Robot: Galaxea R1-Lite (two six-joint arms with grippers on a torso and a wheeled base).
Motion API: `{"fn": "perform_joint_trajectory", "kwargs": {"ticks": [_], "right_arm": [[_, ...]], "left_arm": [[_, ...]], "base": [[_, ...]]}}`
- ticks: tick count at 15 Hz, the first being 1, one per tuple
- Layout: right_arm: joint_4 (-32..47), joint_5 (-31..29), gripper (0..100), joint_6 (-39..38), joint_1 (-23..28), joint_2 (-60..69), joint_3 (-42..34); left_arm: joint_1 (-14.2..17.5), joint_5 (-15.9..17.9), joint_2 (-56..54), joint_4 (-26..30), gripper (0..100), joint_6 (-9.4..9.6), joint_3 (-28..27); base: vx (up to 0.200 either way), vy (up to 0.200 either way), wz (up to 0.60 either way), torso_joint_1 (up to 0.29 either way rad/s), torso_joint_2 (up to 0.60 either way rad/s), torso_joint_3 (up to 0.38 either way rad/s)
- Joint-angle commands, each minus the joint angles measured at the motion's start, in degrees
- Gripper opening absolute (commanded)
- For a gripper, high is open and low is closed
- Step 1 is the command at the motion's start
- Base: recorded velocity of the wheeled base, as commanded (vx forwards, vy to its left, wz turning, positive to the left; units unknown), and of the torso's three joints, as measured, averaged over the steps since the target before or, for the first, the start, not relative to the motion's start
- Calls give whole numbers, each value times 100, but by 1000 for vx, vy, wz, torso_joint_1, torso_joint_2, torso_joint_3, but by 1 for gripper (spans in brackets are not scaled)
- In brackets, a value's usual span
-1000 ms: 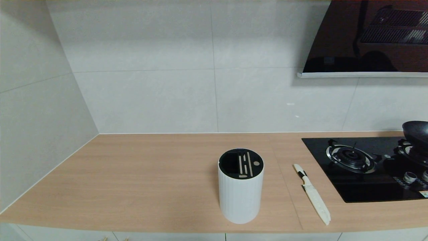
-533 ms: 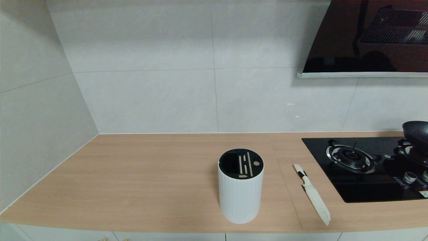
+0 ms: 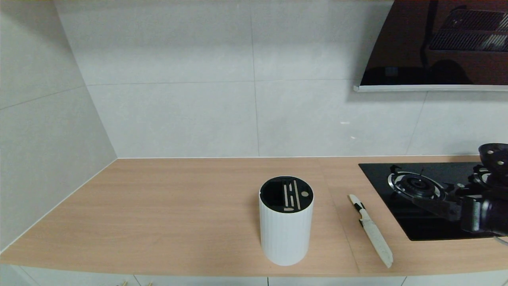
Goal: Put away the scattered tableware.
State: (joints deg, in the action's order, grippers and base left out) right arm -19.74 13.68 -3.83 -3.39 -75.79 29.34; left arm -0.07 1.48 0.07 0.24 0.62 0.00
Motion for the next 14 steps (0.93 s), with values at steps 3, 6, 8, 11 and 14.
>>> {"fn": "perform_joint_trajectory", "kwargs": {"ticks": [3,6,8,11,14], "right_arm": [[-2324,-1535,100,119,-452,-3460,221],[-3071,-1719,100,145,-540,-4462,247],[-3405,-1755,100,163,-637,-4840,283],[-3414,-1763,100,145,-663,-5174,441],[-3414,-1763,100,163,-663,-5490,634]], "left_arm": [[-1,2,1,2,100,-1,0],[-1,2,1,2,100,-1,0],[-1,2,1,2,100,-1,0],[-1,2,1,2,100,-1,0],[-1,2,1,2,100,-1,0]], "base": [[0,0,0,0,0,0],[0,0,0,0,0,0],[0,0,0,0,0,0],[0,0,0,0,0,0],[0,0,0,0,0,0]]}}
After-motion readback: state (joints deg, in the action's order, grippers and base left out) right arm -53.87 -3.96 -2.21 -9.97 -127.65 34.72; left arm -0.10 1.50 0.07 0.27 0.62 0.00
